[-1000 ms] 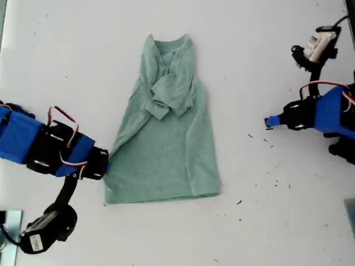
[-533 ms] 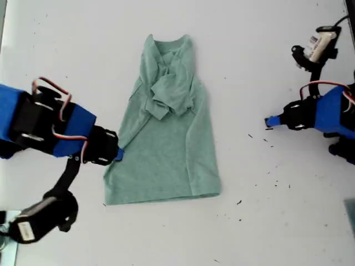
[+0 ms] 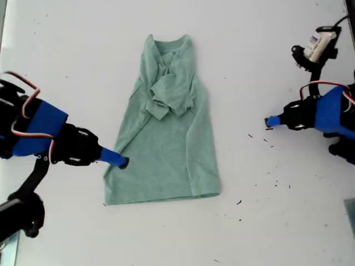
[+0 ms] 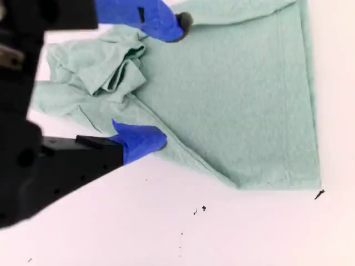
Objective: Fold t shirt
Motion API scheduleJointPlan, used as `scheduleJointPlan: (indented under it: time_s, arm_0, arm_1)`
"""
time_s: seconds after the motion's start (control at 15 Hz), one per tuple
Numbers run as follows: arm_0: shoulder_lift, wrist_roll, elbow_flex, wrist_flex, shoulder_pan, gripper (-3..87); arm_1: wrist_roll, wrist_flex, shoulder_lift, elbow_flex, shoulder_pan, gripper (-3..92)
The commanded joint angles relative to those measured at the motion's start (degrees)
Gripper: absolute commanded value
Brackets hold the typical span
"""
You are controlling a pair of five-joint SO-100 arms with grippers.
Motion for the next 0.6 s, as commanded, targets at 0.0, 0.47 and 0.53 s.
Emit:
scheduleJointPlan:
  time_s: [0.0,0.47,0.53]
  arm_0:
    - [2.02,-0.97,9.58,-10.81,0.7,27.5]
    - [-10.72,-5.19,29.44,-29.62,2.99,18.6]
    - [-11.25,-4.83,27.6,-28.74,3.25,0.4]
  arm_1:
    - [0.09,0.44,0.53,2.2,-0.44,3.2]
    - [-0.09,0.53,0.97,2.29,-0.53,3.2]
    - [-0.09,0.62,1.05,2.29,-0.62,3.2]
